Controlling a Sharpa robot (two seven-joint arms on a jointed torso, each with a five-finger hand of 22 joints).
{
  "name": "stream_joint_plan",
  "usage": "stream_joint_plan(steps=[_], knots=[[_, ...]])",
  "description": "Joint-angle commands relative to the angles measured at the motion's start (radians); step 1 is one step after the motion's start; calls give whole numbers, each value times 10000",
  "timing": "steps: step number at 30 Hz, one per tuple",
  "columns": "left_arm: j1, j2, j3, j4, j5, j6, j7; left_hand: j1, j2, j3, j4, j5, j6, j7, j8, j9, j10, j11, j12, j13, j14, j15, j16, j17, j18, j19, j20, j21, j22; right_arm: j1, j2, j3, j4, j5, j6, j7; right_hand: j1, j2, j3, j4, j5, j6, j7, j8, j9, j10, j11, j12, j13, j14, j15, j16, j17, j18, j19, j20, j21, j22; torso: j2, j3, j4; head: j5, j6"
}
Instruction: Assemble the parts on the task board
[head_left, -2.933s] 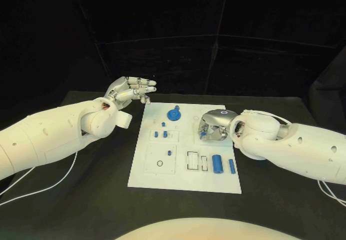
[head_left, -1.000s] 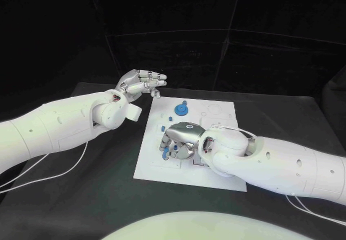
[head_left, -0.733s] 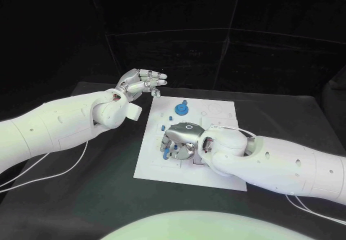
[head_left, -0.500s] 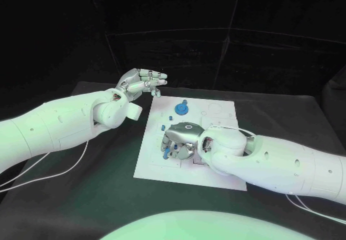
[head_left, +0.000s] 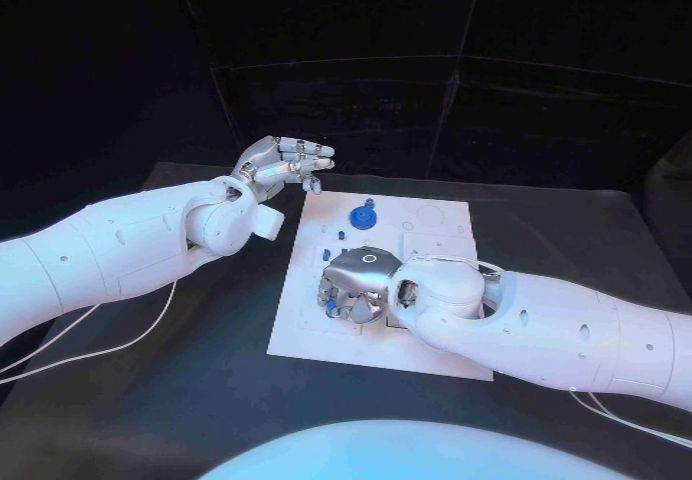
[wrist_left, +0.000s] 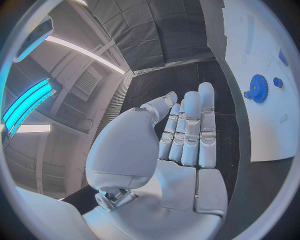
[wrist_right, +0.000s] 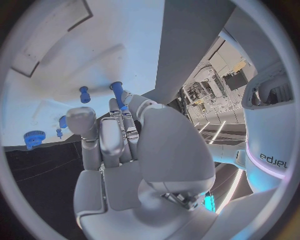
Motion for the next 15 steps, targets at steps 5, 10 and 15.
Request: stream_joint_plan(steps=[5, 10, 15], knots=[[15, 5, 9, 2, 41, 133, 38, -29, 52, -53, -21, 44, -51, 23, 44, -2, -67, -28, 56, 12, -52, 4, -20, -9, 135, -83, -16, -42, -9, 6, 23, -30, 12, -390, 374, -18, -380, -166, -20, 11, 313, -165, 43, -52, -21, -219, 53, -134, -14, 123, 95, 8, -62, -95, -88, 62, 1, -69, -5, 2, -4, -7, -8], [15, 2, 9, 1, 41, 149, 23, -29, 52, -53, -21, 44, -51, 23, 44, -2, -67, -28, 56, 12, -52, 4, -20, -9, 135, -83, -16, -42, -9, 6, 11, -37, 13, -400, 91, 25, -916, -572, -435, 82, 349, -812, 162, -76, -53, -1538, 274, -112, -21, -71, 291, -328, -633, 78, -606, 195, -617, -1111, -1, 6, -7, -7, 4], [15, -3, 9, -4, 41, 159, 13, -29, 52, -53, -21, 44, -51, 23, 44, -2, -67, -28, 56, 12, -52, 4, -20, -9, 135, -83, -16, -42, -9, 3, -46, -40, 64, -312, -696, 90, -1225, -666, -1520, 119, 341, -1684, 171, -76, -44, -2523, 335, -23, 11, -274, 332, -674, -1192, 203, -941, 267, -1190, -1944, -4, 5, -8, -31, 12]])
